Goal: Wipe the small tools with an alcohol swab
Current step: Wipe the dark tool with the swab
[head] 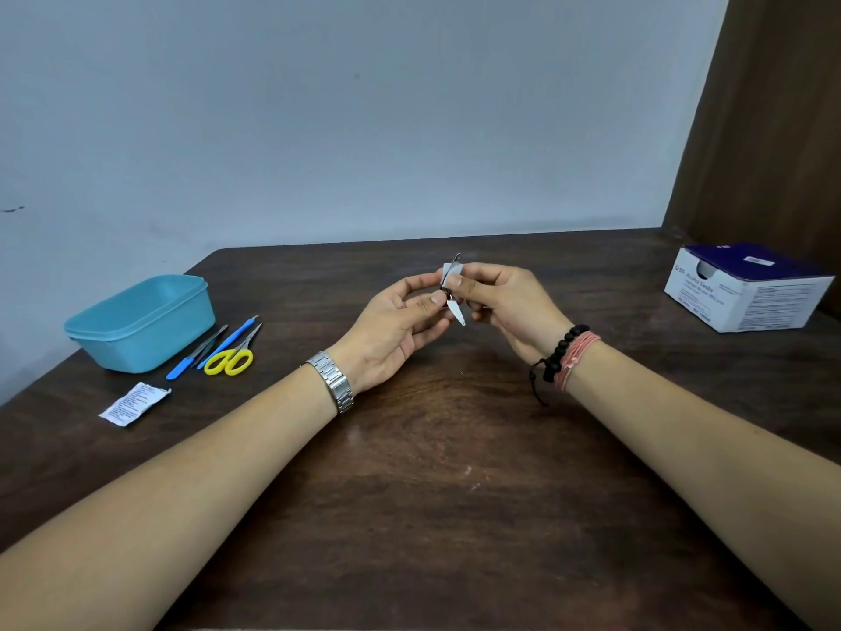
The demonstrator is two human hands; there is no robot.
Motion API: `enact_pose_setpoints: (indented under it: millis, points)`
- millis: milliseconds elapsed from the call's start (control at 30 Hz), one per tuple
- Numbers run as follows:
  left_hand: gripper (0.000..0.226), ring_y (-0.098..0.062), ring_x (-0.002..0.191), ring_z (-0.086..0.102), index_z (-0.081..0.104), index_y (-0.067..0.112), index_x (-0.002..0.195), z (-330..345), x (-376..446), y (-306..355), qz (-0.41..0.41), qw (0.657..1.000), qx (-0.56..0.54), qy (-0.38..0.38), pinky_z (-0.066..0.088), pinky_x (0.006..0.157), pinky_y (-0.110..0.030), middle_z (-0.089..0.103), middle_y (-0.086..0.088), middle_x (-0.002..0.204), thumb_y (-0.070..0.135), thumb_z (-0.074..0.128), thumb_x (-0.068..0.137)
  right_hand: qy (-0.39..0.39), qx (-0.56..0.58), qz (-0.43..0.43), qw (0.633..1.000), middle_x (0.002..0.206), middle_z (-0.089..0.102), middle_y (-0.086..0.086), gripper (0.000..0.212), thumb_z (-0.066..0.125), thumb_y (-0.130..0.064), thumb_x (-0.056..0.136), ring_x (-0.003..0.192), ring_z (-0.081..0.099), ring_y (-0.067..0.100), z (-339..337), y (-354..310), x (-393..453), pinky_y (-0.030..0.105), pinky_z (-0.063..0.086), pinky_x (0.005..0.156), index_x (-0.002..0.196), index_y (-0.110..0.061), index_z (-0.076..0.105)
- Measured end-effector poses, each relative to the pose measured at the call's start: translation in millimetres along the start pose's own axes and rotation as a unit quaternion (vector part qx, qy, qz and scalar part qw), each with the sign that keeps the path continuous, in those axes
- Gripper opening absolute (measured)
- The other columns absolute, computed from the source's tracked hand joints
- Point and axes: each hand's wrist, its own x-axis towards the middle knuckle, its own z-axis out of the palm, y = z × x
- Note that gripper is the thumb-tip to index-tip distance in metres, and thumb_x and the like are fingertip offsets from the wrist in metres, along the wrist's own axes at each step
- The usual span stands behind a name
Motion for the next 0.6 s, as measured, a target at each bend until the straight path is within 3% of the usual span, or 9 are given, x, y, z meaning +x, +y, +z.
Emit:
enact_pose_setpoints:
  millis: [167, 300, 433, 600]
  points:
    - [0.024, -0.016, 0.089, 0.071, 0.058, 0.014, 0.117, 1, -2, 2, 0.004, 1.000, -0.018, 0.001, 0.058, 0.073, -0.026, 0.073, -0.005, 0.095, 0.007, 0.059, 0.094, 0.036, 0.070, -0.011, 0.997, 0.080, 0.067, -0.009, 0.011, 0.069, -0.017, 0.089, 0.061, 0.045, 0.003, -3, -6, 2, 0.018, 0.040, 0.059, 0.097, -0.018, 0.076]
    - [0.015, -0.019, 0.084, 0.072, 0.061, 0.013, 0.106, 2, -1, 1, 0.035, 0.999, -0.018, 0.024, 0.059, 0.076, -0.030, 0.072, -0.003, 0.087, 0.005, 0.060, 0.093, 0.076, 0.108, -0.023, 0.991, 0.095, 0.072, -0.006, 0.009, 0.066, -0.014, 0.091, 0.075, 0.058, 0.006, -10, -10, 5, 0.017, 0.042, 0.059, 0.095, -0.018, 0.073]
    - [0.018, -0.014, 0.081, 0.066, 0.065, 0.010, 0.101, -2, -1, 0, 0.113, 0.990, 0.074, 0.051, 0.058, 0.082, -0.033, 0.065, -0.001, 0.085, -0.002, 0.065, 0.088, 0.135, -0.003, -0.070, 0.988, 0.089, 0.071, -0.002, 0.010, 0.064, -0.008, 0.092, 0.070, 0.062, 0.003, -16, -12, 7, 0.016, 0.047, 0.058, 0.098, -0.012, 0.071]
    - [0.024, -0.007, 0.084, 0.062, 0.066, 0.013, 0.100, 0, -2, 0, 0.190, 0.955, 0.217, 0.072, 0.054, 0.079, -0.021, 0.065, 0.001, 0.088, -0.002, 0.073, 0.082, 0.059, -0.140, -0.132, 0.980, 0.085, 0.070, 0.008, 0.010, 0.071, -0.008, 0.087, 0.071, 0.062, 0.009, -9, -17, -1, 0.022, 0.052, 0.059, 0.092, -0.017, 0.069]
